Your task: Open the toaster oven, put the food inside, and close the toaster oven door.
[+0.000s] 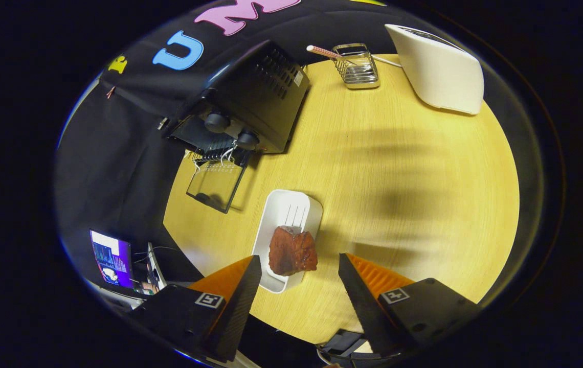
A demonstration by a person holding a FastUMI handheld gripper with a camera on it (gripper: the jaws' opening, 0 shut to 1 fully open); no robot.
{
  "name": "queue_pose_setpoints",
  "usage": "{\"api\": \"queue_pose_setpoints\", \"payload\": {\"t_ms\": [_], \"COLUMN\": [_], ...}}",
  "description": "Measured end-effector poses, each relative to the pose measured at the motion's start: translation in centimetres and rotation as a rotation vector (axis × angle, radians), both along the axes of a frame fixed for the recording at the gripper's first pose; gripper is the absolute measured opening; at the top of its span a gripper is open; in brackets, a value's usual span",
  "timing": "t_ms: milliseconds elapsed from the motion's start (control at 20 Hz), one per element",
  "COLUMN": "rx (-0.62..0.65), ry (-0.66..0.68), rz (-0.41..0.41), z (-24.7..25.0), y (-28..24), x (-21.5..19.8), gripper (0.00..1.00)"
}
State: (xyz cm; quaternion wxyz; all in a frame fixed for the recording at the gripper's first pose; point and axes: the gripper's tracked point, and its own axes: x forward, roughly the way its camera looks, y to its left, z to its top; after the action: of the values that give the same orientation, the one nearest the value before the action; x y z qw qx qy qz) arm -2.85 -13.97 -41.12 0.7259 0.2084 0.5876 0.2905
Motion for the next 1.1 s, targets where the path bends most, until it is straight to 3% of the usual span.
{"api": "queue_pose_setpoints", "payload": {"t_ms": [50, 250, 300, 450, 750, 1100], "rx": [0.016, 0.054, 0.041, -0.008, -0.037, -0.018], "ry": [0.010, 0.043, 0.034, -0.068, -0.291, -0.450], "rz": [-0.009, -0.064, -0.079, -0.109, -0.286, -0.361], "z": [-0.4, 0.1, 0.7, 2.5, 9.9, 17.3], "y": [0.4, 0.6, 0.4, 0.1, 0.8, 8.4], "x": [0.4, 0.5, 0.6, 0.4, 0.6, -0.9], "gripper": [0.91, 0.26, 0.18, 0.17, 0.17, 0.17]}}
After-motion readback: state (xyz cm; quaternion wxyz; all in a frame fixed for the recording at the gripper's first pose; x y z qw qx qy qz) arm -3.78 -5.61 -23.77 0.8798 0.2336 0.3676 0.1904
